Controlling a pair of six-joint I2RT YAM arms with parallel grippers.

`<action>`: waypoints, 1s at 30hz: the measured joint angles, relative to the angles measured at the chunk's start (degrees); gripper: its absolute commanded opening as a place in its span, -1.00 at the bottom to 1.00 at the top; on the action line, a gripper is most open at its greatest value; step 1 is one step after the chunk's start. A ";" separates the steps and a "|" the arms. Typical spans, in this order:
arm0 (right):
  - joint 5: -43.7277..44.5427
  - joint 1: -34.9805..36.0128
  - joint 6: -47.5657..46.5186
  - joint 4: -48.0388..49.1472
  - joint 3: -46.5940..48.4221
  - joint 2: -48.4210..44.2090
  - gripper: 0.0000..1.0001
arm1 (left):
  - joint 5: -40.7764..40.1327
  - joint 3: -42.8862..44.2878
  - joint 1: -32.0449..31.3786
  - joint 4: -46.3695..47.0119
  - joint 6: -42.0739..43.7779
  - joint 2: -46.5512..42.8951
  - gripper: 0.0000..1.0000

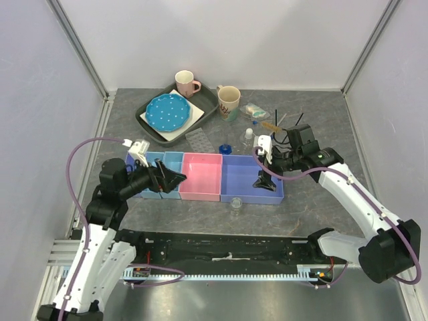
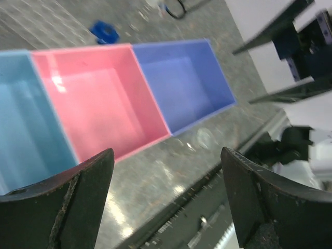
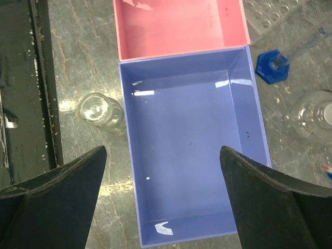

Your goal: Organize the chemistry lab equipment

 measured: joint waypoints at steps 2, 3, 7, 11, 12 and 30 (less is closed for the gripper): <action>0.24 -0.76 0.57 0.52 -0.44 -0.26 0.96 | 0.17 0.00 -4.02 -0.35 -2.69 0.44 0.82; 0.20 -1.64 0.96 0.90 -0.90 -0.50 0.96 | -0.94 0.00 -7.26 -0.83 -4.02 0.63 0.85; -0.48 -7.91 3.61 3.13 -3.06 -2.47 0.96 | -8.94 0.07 -25.24 -1.53 -9.53 2.91 0.96; -1.66 -15.28 6.19 6.01 -5.33 -5.03 0.96 | -21.68 2.62 -42.77 -3.61 -14.67 12.90 0.99; -1.79 -16.22 6.56 6.64 -5.81 -5.49 0.96 | -25.20 4.20 -46.62 -4.48 -15.93 16.50 0.99; -5.27 -24.13 9.44 10.49 -10.08 -8.44 0.96 | -51.12 27.87 -62.93 -10.19 -24.15 58.60 0.89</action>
